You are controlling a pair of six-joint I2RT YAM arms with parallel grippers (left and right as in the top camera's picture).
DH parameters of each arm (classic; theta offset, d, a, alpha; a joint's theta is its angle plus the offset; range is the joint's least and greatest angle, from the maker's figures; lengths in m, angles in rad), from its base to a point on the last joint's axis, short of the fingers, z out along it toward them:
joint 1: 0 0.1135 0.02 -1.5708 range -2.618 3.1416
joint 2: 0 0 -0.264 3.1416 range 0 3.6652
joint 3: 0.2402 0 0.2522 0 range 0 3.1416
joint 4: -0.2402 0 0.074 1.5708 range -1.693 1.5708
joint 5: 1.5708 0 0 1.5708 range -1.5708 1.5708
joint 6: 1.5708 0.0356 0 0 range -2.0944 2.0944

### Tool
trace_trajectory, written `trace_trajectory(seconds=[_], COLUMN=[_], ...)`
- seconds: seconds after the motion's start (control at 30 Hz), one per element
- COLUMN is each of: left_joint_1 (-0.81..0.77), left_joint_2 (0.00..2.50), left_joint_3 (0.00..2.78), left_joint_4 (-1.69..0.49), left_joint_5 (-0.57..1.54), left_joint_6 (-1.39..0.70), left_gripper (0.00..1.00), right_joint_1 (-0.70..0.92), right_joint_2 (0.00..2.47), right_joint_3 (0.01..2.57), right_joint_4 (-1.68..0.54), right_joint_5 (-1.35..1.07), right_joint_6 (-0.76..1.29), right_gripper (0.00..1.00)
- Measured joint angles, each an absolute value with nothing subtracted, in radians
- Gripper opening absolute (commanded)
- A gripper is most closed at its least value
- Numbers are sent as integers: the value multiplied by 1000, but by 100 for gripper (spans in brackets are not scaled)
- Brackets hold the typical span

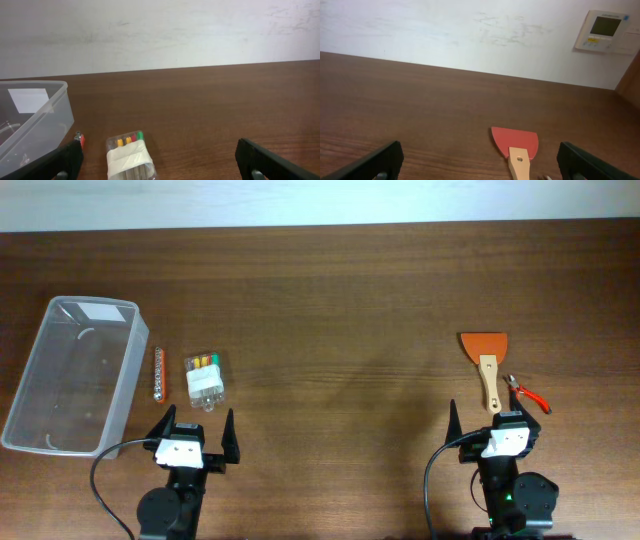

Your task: Pack container

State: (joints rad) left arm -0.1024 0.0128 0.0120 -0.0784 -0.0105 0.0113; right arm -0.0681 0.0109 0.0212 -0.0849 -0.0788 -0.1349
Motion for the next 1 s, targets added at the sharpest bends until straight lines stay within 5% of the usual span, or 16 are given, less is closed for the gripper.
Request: trace_trajectory(seconds=[1.0], left_joint_1=[-102], left_joint_2=[72], left_joint_3=[12], left_joint_4=[-78], left_joint_5=[-12], left_joint_6=[-5], left_gripper=[99], right_joint_1=[-68], right_joint_2=[11], right_joint_3=[21], right_joint_4=[-84], right_joint_5=[-79], right_joint_6=[-117], right_gripper=[99])
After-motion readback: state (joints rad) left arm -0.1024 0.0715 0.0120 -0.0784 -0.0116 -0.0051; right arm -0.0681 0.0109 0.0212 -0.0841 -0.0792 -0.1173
